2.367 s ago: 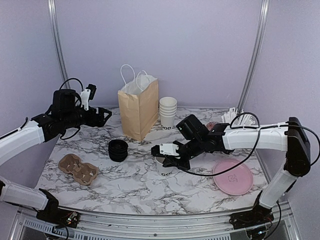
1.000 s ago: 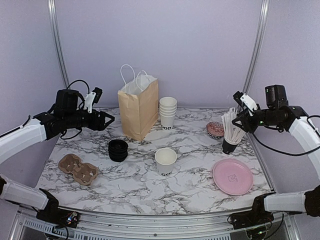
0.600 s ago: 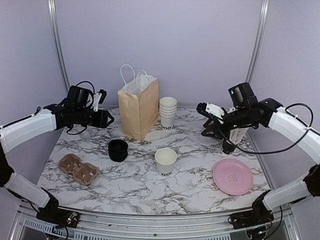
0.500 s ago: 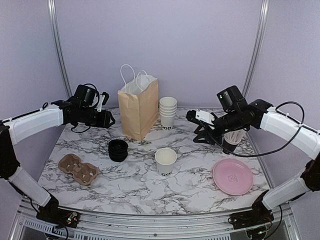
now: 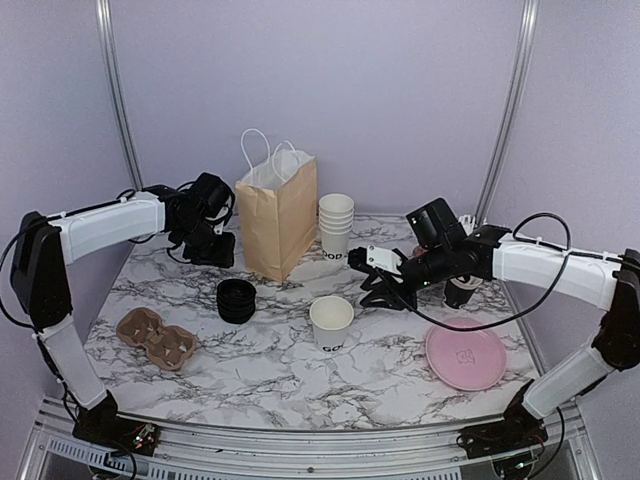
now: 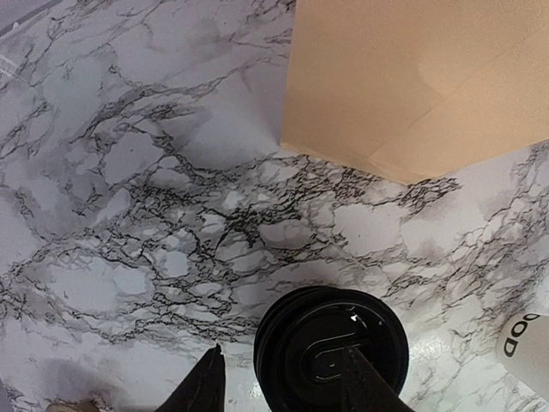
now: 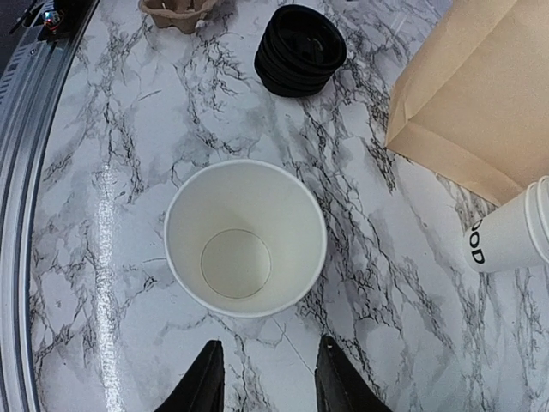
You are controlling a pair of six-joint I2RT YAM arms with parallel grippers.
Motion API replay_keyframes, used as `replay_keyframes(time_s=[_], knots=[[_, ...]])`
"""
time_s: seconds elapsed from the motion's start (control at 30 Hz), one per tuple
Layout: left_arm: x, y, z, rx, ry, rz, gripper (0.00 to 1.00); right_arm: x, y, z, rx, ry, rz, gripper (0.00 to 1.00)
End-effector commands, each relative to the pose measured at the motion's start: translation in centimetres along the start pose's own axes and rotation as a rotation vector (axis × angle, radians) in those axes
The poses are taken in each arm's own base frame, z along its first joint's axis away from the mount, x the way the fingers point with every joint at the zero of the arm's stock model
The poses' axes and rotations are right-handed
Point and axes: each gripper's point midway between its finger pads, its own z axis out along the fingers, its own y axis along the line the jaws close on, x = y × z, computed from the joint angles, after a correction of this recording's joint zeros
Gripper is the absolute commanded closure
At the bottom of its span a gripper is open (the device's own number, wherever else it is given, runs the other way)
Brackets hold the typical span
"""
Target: Pack the takeout coffee
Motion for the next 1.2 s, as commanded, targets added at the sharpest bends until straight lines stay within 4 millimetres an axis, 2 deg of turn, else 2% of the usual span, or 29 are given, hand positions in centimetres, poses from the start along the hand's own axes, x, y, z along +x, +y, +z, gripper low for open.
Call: replay_keyframes(time_s=[0.0,0.13,0.3,0.47,0.7,0.83,0.93,1.17], knots=[[2.8,1.5,0.6,-0.096,0.133,0.014,0.53,-1.5,0.6,0.1,0.001,-0.062,-0.03,0.64],[4.1,1.0,1.6,-0.1,0.2,0.045,0.53,-0.5,0.8,0.3,0.014,-0.047,-0.036,0.64],[4.9,2.0,2.5,-0.169,0.247,0.063,0.63,-0.2,0.6,0.1,0.039,-0.035,-0.052,0.64],[4.4,2.2,2.6,-0.189,0.237,0.065,0.75,0.0,0.7,0.0,0.047,-0.034,-0.06,0.64],[4.3,1.9,3.0,-0.183,0.246,0.069,0.8,0.4,0.6,0.3,0.049,-0.021,-0.064,0.64],[4.6,1.7,3.4,-0.177,0.265,0.068,0.71,0.6,0.7,0.3,0.049,-0.016,-0.065,0.64],[4.9,1.5,3.8,-0.169,0.279,0.068,0.71,0.7,0.7,0.4,0.05,-0.012,-0.067,0.64],[4.7,1.4,3.9,-0.172,0.277,0.072,0.83,0.9,0.7,0.4,0.05,-0.006,-0.071,0.64]])
